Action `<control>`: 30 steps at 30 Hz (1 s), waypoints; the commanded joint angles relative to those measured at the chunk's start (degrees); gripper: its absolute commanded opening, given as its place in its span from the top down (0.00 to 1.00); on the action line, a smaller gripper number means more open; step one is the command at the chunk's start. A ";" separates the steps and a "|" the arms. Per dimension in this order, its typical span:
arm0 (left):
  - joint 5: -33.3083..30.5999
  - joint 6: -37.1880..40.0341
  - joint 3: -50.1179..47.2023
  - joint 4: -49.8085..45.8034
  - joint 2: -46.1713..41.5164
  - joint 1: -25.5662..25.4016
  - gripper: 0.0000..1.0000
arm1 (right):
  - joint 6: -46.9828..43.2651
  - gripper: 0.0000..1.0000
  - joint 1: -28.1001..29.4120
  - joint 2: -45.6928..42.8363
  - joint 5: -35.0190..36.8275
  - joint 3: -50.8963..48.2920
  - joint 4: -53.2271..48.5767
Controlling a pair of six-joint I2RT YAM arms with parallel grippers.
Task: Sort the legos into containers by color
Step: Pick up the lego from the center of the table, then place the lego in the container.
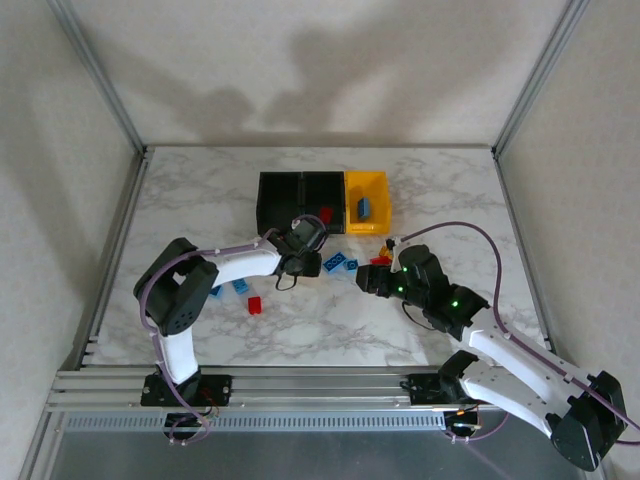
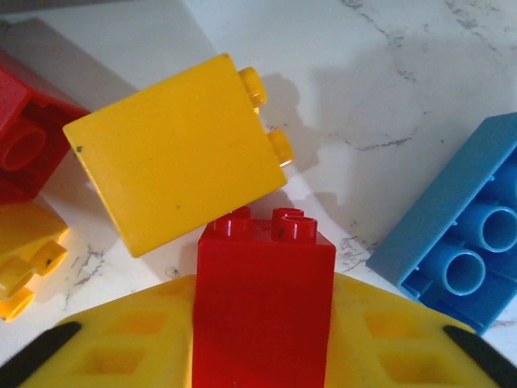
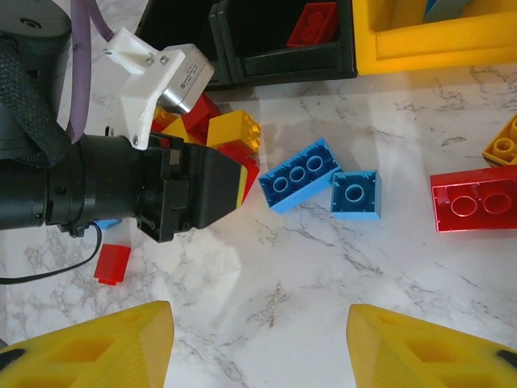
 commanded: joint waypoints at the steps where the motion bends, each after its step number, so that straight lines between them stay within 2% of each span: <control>1: -1.13 0.79 0.78 -0.89 -1.18 -0.67 0.70 | -0.19 0.41 0.51 -1.14 1.36 -1.06 -0.52; 10: -2.08 -0.57 -1.06 -2.48 -10.67 -0.91 0.73 | -0.08 0.41 0.48 2.17 -0.51 -1.13 1.52; 15: -2.68 -0.22 2.63 -4.60 -12.63 -0.82 0.73 | 0.25 0.41 0.47 2.91 -0.49 -0.59 2.57; 20: -3.33 0.58 10.66 -6.90 -9.28 0.00 0.73 | 1.19 0.41 0.47 3.33 -0.16 0.69 2.06; 30: -6.35 -0.90 27.08 -9.98 5.08 1.86 0.73 | 2.40 0.42 0.61 3.02 1.04 1.72 1.08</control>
